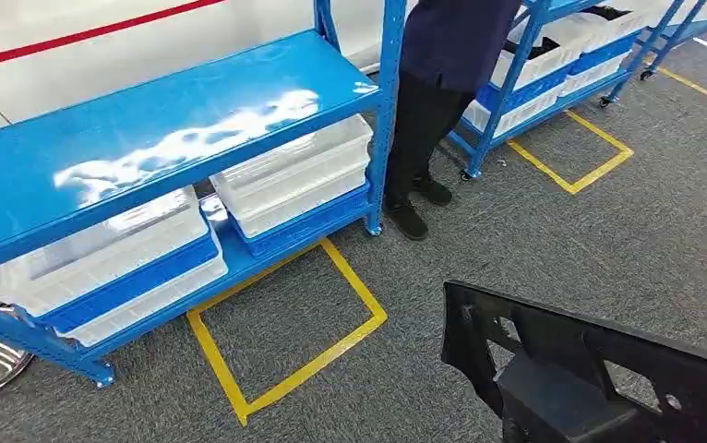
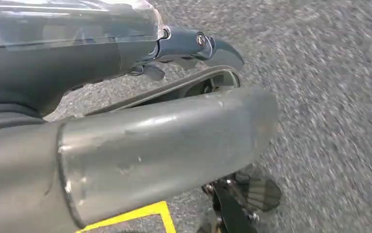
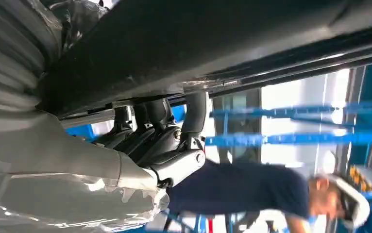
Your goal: Take the parts from the cabinet and place them on the table.
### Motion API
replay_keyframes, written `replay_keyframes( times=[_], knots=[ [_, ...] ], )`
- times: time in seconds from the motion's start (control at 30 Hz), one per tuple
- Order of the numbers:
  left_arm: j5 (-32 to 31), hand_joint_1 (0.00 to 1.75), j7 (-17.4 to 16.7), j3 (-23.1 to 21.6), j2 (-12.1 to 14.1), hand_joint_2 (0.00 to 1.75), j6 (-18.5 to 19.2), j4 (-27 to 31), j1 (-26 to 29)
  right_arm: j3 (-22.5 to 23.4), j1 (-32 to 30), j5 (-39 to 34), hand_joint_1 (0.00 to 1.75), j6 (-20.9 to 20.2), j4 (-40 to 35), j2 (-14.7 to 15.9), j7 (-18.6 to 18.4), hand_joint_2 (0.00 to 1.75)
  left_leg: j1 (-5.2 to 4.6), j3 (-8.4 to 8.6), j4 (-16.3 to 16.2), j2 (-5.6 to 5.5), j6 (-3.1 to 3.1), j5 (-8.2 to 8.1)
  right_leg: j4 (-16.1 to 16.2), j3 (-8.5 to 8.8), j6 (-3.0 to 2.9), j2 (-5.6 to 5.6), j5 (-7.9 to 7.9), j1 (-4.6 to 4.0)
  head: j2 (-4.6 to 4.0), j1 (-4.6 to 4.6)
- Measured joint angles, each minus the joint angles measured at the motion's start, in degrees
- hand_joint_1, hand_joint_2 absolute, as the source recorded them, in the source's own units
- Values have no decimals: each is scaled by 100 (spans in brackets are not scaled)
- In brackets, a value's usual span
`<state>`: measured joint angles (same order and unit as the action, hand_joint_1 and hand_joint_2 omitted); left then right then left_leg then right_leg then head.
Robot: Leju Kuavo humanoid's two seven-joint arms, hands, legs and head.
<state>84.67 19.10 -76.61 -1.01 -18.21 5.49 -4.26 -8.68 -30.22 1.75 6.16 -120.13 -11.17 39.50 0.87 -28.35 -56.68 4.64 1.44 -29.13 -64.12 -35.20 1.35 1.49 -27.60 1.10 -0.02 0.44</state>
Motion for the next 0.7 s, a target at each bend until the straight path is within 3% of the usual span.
replay_keyframes(
  times=[0.03,0.07,0.17,0.2,0.23,0.27,0.3,0.33,0.37,0.4,0.43,0.47,0.5,0.53,0.57,0.63,0.7],
  knots=[
    [0,0,2,22,-4,0,-2,0,-4,39,4,4,175,0,0,-28,0,175,-16,33,-11,49,-38,-24,455,238,-40,306,-4,-32,2,0],
    [0,0,2,26,-4,0,-2,0,-1,65,5,6,175,-2,0,-44,0,175,-55,18,-35,99,-86,-60,481,245,-100,281,2,-84,0,-4],
    [0,0,7,35,-2,0,-2,0,-32,144,-53,9,175,-2,0,-100,0,175,-55,87,-17,243,-156,-73,458,191,-187,96,-3,-106,2,-2],
    [0,0,11,39,-2,0,-2,0,-44,166,-66,9,175,-2,-2,-111,0,175,-48,101,-21,274,-190,-93,497,200,-241,27,28,-74,0,-2],
    [0,0,13,48,0,0,-2,0,-50,188,-86,13,175,-2,-2,-135,0,175,-16,67,-126,16,-237,-211,519,206,-282,-19,53,-47,2,-4],
    [0,0,13,61,0,0,-4,0,-41,197,-79,15,175,-4,-2,-159,0,175,-12,-58,-404,-220,-246,-428,519,190,-313,-68,62,-42,0,-6],
    [0,0,13,68,0,0,-2,0,-25,199,-81,15,175,-4,-2,-179,0,175,-12,-271,-877,-349,-253,-694,519,175,-335,-117,68,-43,0,-4],
    [0,0,13,72,-2,0,-2,0,-13,208,-82,15,175,-4,-2,-190,0,175,-11,-496,-1359,-394,-258,-898,518,166,-342,-181,71,-51,2,-2],
    [0,0,13,72,-2,0,-2,0,-6,218,-83,15,175,-4,0,-194,0,175,-13,-685,-1741,-410,-260,-1001,513,157,-348,-262,75,-62,2,-4],
    [0,0,11,79,0,0,-2,0,4,232,-88,15,175,-11,0,-199,0,175,-13,-774,-1890,-411,-251,-955,504,158,-349,-349,75,-70,2,-4],
    [0,0,11,87,0,0,-2,0,8,240,-89,15,175,-29,0,-203,0,175,-13,-716,-1718,-416,-235,-753,495,166,-348,-441,75,-73,0,-4],
    [0,0,11,98,2,0,0,0,15,251,-89,15,175,-64,0,-212,0,175,-13,-553,-1338,-436,-211,-480,486,178,-347,-527,74,-75,0,-4],
    [0,0,11,109,4,0,0,0,13,275,-90,13,175,-147,0,-236,0,175,-13,-332,-799,-533,-179,-172,475,189,-346,-611,74,-77,2,-4],
    [0,0,11,114,11,0,2,0,18,293,-89,11,175,-245,0,-254,0,175,-13,-158,-347,-756,-137,37,469,189,-341,-678,73,-75,0,-4],
    [0,0,4,116,27,0,2,-4,30,334,-85,11,175,-384,0,-299,0,175,-4,-119,-193,-1016,-106,-21,433,157,-300,-731,68,-109,0,0],
    [0,0,-2,116,20,0,2,-4,10,393,-91,11,175,-547,0,-367,0,175,-34,-107,-121,-910,-108,-47,448,85,-211,-877,114,-45,2,2],
    [0,0,-2,120,15,0,2,-4,-10,466,-109,11,175,-669,-2,-433,0,175,-14,-62,-51,-768,-46,4,475,58,-120,-1030,164,-63,2,-4]
  ],
)
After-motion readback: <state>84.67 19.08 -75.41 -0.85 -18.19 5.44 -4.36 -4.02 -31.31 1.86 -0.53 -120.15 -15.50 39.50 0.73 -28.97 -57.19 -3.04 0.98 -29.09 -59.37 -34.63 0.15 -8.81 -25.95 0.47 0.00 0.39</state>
